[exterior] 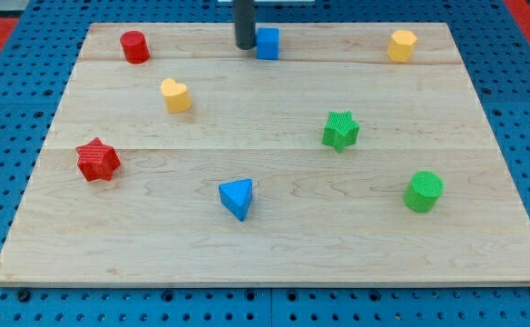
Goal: Move blue cube in between hexagon and red circle
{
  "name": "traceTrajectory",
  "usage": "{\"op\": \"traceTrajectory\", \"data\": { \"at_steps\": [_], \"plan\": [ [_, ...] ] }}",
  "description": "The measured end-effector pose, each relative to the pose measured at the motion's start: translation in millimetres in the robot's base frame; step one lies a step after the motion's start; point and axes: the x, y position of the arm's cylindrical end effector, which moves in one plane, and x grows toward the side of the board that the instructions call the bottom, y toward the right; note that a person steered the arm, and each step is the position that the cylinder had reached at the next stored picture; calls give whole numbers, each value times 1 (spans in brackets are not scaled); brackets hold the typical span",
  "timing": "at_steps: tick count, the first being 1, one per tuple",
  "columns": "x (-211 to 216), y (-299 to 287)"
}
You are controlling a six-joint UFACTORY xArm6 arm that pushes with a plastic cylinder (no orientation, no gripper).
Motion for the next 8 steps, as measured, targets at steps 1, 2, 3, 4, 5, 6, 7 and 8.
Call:
{"op": "traceTrajectory", "data": {
  "at_steps": [1,2,3,4,5,6,7,8],
  "plan": [
    [29,-9],
    [76,1],
    [84,24],
    [86,34],
    [86,34],
    [86,34],
    [86,39],
    [89,47]
  ]
}}
